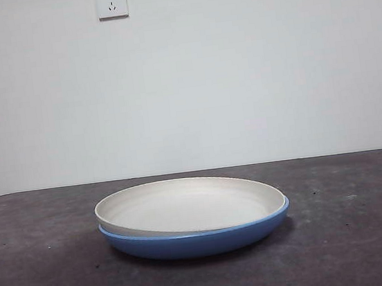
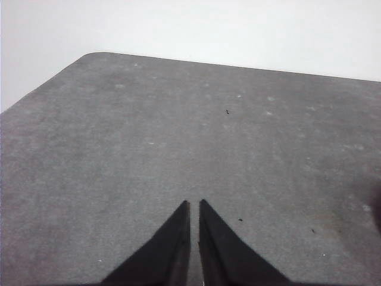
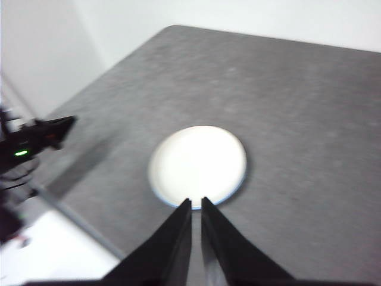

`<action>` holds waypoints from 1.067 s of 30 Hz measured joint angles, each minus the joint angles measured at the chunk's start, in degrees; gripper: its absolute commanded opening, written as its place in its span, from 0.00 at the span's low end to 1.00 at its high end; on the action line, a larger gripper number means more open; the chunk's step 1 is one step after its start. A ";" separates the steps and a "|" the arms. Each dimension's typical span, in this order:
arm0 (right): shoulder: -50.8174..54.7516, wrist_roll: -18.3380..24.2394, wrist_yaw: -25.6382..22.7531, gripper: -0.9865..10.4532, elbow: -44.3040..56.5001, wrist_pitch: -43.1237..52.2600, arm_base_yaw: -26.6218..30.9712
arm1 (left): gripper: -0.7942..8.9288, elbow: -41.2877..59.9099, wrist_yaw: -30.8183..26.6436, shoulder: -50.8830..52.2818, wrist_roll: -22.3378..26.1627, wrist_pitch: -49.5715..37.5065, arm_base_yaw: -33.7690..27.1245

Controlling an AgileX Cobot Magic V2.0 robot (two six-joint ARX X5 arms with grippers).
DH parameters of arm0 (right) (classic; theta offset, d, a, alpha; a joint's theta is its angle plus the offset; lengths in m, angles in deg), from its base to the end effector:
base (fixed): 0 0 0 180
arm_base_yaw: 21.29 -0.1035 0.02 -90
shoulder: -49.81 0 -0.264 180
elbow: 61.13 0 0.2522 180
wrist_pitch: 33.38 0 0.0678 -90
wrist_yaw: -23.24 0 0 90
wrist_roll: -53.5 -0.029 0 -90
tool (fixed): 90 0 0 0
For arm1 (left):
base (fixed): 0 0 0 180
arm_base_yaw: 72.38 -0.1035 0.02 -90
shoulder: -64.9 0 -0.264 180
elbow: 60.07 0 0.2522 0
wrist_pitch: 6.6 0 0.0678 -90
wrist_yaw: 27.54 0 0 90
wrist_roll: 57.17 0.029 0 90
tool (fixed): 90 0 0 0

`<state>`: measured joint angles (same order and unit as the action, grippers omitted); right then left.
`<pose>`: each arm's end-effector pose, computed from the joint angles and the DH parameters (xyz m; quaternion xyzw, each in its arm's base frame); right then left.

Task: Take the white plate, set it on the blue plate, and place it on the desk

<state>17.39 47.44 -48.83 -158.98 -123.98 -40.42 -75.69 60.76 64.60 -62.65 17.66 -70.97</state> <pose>-0.0139 0.0046 0.4338 0.0466 0.2340 0.2982 0.9242 0.0948 -0.0015 0.1565 -0.0455 0.0777 0.0062 0.9959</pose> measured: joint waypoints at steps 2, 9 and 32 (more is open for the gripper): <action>0.68 1.79 -0.17 0.11 2.73 0.39 4.35 | 0.11 0.02 0.00 0.00 0.02 0.00 0.00; 9.92 7.52 0.37 0.11 29.27 32.17 18.75 | 0.11 0.02 0.00 0.00 0.02 0.00 0.00; 32.13 7.54 -22.56 0.11 81.35 66.82 19.30 | 0.11 0.02 0.00 0.00 0.02 0.00 0.00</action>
<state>49.52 54.98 -71.39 -77.63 -57.16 -21.12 -75.67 60.76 64.60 -62.62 17.66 -70.97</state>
